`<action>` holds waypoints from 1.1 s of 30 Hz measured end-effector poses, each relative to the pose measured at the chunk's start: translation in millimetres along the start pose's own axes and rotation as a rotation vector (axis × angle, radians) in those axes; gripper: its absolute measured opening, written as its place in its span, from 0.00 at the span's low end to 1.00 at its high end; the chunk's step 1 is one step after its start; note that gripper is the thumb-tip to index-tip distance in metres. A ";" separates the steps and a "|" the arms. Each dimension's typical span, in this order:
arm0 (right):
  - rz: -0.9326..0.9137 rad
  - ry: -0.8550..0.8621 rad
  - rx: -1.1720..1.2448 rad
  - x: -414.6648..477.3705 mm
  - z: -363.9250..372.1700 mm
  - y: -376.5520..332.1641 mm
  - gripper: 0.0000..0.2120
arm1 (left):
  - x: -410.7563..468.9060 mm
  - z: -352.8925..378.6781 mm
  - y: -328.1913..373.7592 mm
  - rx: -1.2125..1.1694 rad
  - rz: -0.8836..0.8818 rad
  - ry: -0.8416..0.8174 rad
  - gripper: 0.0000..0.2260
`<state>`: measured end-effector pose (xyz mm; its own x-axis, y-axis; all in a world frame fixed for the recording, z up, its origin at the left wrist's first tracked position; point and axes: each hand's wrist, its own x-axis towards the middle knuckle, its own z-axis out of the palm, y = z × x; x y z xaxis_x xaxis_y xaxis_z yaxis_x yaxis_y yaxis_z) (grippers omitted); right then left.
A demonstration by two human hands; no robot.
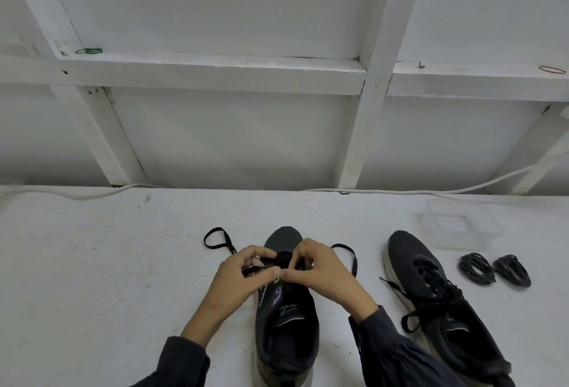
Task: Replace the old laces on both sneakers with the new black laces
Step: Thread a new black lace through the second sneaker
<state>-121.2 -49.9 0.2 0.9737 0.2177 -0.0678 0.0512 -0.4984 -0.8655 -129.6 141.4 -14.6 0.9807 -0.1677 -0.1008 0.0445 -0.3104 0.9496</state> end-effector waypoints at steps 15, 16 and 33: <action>-0.041 -0.029 -0.260 2.2 4.2 4.0 0.05 | -5.8 -2.4 -18.1 0.027 -0.014 -0.020 0.03; -0.028 -0.034 -0.282 2.4 4.3 3.5 0.02 | -5.3 -1.8 -18.8 0.036 -0.009 -0.019 0.03; 0.138 -0.031 -0.112 4.8 12.1 6.2 0.03 | 0.9 -3.6 1.4 0.400 0.111 -0.044 0.05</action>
<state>-118.9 -41.8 -11.5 0.9660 0.1656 -0.1987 -0.0563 -0.6151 -0.7865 -127.9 144.1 -12.3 0.9660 -0.2574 -0.0253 -0.1467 -0.6258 0.7661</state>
